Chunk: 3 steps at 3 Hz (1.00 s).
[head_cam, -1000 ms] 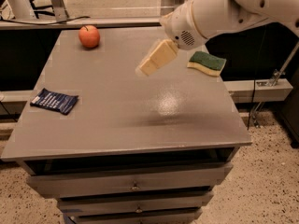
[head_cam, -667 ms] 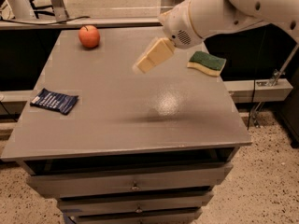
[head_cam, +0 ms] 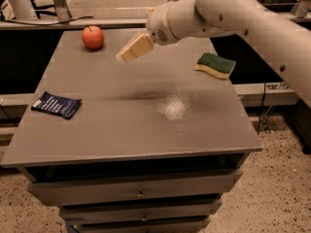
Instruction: Pick apple
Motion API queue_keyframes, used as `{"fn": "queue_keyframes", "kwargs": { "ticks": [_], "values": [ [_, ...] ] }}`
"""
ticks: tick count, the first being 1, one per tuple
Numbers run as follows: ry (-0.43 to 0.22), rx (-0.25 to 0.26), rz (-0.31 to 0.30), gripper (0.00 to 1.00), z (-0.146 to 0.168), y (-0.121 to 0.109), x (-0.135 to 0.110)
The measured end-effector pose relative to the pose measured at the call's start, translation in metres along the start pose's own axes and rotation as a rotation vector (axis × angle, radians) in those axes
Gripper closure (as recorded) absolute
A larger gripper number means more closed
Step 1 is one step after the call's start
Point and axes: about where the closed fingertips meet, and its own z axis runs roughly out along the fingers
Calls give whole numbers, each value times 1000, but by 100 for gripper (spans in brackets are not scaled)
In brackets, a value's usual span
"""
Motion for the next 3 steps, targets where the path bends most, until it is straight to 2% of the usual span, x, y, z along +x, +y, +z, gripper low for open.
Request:
{"fn": "queue_keyframes", "kwargs": {
  "ticks": [1,3],
  "values": [
    [-62,19,8,0,48,-33,0],
    [-110,17,43,0,127,-79,7]
  ]
}}
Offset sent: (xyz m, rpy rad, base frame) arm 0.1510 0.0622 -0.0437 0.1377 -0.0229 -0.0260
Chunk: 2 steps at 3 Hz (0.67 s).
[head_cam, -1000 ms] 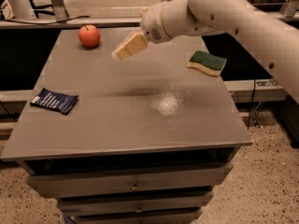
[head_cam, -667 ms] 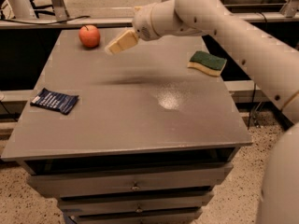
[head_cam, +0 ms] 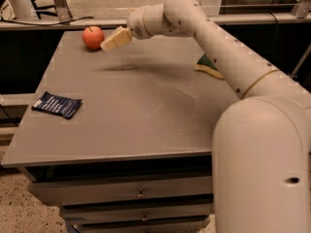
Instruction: Pick apple
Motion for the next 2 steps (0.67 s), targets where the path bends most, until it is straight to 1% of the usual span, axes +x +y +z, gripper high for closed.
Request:
{"fn": "queue_keyframes", "kwargs": {
  "ticks": [1,2],
  "values": [
    [-16,-22,19,0,37,-8,2],
    [-37,-50,31,0,67,-6,-3]
  ]
}}
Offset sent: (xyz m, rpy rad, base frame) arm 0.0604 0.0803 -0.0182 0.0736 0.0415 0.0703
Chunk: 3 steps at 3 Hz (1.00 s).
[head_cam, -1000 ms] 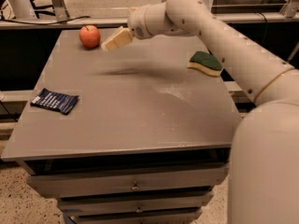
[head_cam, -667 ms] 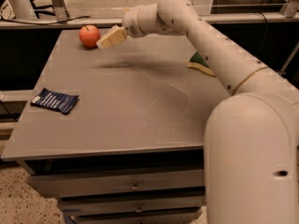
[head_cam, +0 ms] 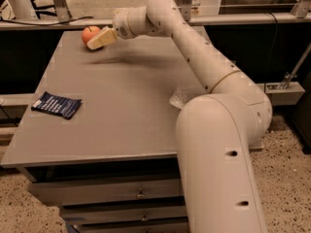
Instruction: Pick apple
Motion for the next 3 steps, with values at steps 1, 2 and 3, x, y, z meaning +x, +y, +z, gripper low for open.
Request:
{"fn": "queue_keyframes", "kwargs": {
  "ticks": [1,2,3],
  "values": [
    [-7,-34,17,0,26,7,1],
    [-2,-58,32,0,45,11,5],
    [8,-79,45,17,57,16,9]
  ]
}}
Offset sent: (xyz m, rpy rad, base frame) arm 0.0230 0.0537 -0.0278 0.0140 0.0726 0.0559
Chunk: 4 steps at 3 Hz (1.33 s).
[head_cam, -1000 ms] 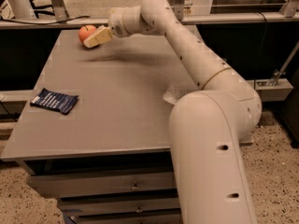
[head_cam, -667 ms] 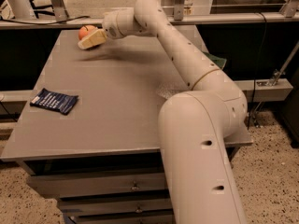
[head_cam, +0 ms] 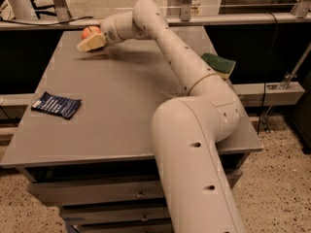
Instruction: Pick apple
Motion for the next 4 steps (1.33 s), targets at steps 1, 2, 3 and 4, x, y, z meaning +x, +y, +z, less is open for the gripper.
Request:
{"fn": "queue_keyframes", "kwargs": {
  "ticks": [1,2,3,4],
  "values": [
    [1,-5,4,40,1,0,-1],
    [-13,-3,10,64,-8,2,-8],
    [-47,-9,20,87,-29,13,-21],
    [-118,-21,36,100,-65,35,-43]
  ]
}}
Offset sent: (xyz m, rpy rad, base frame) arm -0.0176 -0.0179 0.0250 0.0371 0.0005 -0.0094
